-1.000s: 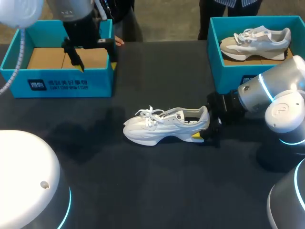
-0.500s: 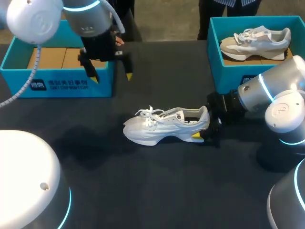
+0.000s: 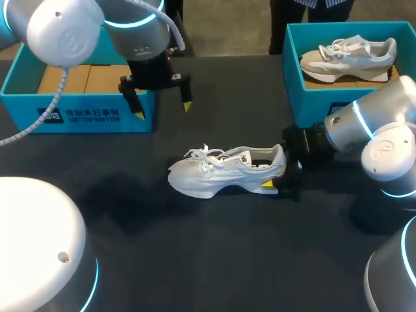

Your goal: Take the shoe out of the shoebox, open the shoe tongue, remove and reinsert the insole, then place the shoe into the shoebox

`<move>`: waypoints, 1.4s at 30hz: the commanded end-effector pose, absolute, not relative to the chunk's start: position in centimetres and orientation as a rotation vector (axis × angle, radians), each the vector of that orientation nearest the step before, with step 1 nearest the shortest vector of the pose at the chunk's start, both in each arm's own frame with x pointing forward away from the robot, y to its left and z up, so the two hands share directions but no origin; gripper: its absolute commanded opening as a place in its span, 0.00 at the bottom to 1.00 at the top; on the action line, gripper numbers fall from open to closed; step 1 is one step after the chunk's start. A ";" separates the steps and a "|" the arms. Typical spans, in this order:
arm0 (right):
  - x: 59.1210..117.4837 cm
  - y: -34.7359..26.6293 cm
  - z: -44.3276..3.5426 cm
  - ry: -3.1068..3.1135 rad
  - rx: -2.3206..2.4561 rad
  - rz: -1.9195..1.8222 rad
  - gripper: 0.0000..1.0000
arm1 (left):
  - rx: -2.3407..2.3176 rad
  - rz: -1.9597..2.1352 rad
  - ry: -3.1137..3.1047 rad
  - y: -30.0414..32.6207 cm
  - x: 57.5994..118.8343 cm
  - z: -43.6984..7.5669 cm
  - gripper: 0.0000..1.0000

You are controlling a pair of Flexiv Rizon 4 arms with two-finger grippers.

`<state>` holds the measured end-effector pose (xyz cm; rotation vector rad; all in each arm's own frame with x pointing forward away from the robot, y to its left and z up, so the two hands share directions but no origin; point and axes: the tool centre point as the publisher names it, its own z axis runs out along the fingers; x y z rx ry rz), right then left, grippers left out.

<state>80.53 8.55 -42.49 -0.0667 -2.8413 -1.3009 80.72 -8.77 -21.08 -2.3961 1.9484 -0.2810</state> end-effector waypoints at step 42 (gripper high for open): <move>80.7 8.8 -42.6 -2.844 -0.068 -1.296 0.00 | -2.241 -0.154 2.263 -18.5 79.6 -26.4 1.00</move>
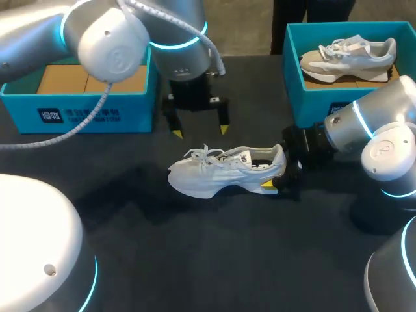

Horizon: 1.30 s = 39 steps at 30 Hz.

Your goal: Take the shoe out of the shoebox, open the shoe tongue, remove and reinsert the insole, then place the shoe into the shoebox

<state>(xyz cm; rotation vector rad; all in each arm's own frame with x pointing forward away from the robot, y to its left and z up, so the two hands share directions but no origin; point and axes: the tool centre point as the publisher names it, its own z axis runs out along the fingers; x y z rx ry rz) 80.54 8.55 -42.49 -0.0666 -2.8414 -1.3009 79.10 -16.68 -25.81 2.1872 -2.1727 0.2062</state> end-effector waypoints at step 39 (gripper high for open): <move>80.7 8.8 -42.6 -2.844 -0.068 -1.296 0.00 | 2.270 -0.001 -2.284 -24.9 77.6 -32.0 1.00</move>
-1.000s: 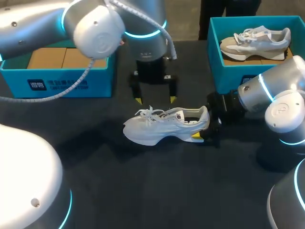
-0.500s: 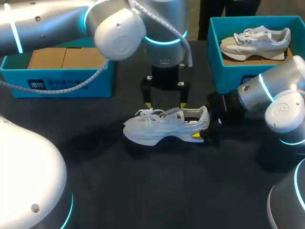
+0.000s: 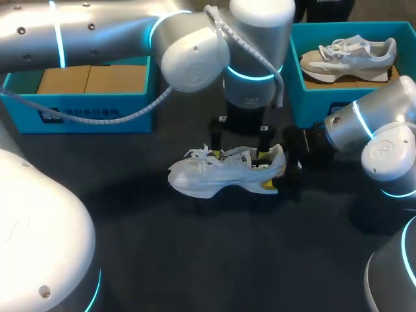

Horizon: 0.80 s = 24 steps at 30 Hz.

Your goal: Take the shoe out of the shoebox, open the shoe tongue, remove and reinsert the insole, then place the shoe into the shoebox

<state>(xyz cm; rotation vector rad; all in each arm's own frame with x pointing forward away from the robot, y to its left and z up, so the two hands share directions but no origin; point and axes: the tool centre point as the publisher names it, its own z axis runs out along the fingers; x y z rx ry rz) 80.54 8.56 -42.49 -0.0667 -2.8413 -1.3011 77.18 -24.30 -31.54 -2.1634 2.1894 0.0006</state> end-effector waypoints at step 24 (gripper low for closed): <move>80.7 8.8 -42.6 -2.844 -0.068 -1.296 0.00 | -2.085 0.098 2.131 -24.8 79.3 -36.8 1.00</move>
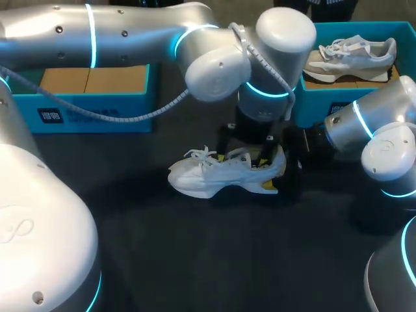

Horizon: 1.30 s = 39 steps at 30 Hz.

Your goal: Take the shoe out of the shoebox, open the shoe tongue, remove and reinsert the insole, then place the shoe into the shoebox

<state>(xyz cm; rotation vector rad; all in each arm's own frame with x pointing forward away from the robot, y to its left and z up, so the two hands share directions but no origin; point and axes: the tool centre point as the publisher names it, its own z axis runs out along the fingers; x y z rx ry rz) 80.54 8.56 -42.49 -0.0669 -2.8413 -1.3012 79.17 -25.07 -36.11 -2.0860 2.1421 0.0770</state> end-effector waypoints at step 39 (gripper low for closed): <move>80.7 8.8 -42.6 -2.844 -0.068 -1.296 0.00 | -2.279 0.097 2.119 -19.3 77.9 -31.9 0.00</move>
